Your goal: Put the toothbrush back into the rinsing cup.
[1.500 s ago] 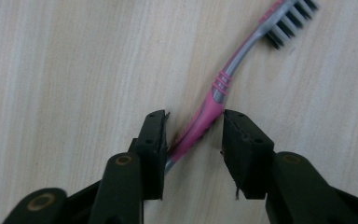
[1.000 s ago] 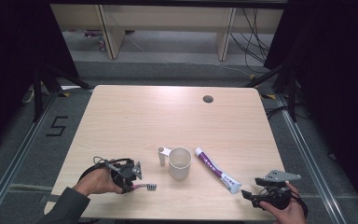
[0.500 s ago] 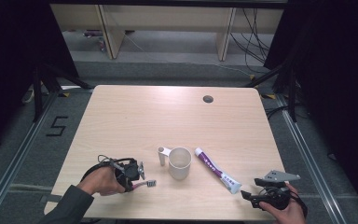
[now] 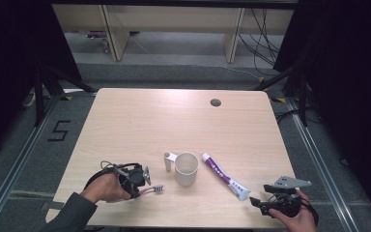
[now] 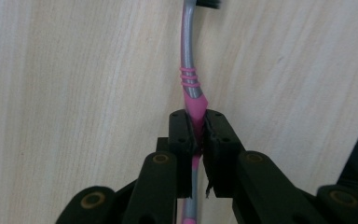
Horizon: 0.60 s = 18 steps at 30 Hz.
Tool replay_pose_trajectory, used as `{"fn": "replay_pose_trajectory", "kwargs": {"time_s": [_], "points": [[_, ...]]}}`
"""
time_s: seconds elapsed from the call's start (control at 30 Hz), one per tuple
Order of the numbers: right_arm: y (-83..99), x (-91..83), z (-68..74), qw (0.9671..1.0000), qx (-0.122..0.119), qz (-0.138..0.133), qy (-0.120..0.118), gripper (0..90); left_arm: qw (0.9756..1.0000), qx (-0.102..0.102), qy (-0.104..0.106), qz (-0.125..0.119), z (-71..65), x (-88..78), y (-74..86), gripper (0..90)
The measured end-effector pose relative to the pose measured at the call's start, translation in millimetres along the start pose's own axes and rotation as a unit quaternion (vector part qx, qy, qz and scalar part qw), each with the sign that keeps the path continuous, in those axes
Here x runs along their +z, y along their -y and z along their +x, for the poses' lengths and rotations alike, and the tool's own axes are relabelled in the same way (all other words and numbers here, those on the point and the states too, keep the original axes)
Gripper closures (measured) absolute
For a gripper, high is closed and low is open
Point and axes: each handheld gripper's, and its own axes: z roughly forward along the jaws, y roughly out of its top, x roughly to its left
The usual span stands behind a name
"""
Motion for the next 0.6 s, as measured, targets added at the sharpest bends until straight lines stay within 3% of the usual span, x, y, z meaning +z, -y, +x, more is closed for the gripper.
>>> {"fn": "replay_pose_trajectory", "kwargs": {"time_s": [0.03,0.07,0.1,0.2,0.37,0.57,0.6], "points": [[0.2,-0.1,-0.2,1.0,0.0,0.0,0.0,23.5,0.9999,0.006,-0.009,-0.007,1.5,-2.5,-0.2,81.8],[0.6,-0.4,2.0,0.9998,0.018,0.004,-0.004,23.5,0.9999,-0.01,-0.003,-0.014,-0.4,-4.4,0.9,81.9],[0.6,-0.6,2.0,0.9998,0.018,0.002,-0.004,23.6,0.9997,0.001,-0.011,-0.021,1.1,-7.4,1.0,81.9],[0.8,-0.5,1.6,0.9999,0.016,-0.001,0.001,23.6,0.9988,-0.012,-0.012,-0.047,0.7,-15.6,4.2,81.9],[0.5,-0.6,1.5,0.9998,0.018,-0.003,-0.002,23.7,0.9948,-0.018,-0.037,-0.094,1.9,-28.0,9.5,81.9],[0.7,-1.3,1.8,0.9998,0.022,0.0,0.001,23.7,0.9824,-0.058,-0.06,-0.167,1.4,-39.4,15.5,81.9],[0.9,-1.3,1.1,0.9998,0.019,-0.002,0.003,23.7,0.9779,-0.067,-0.068,-0.186,1.3,-40.3,16.2,81.9]]}}
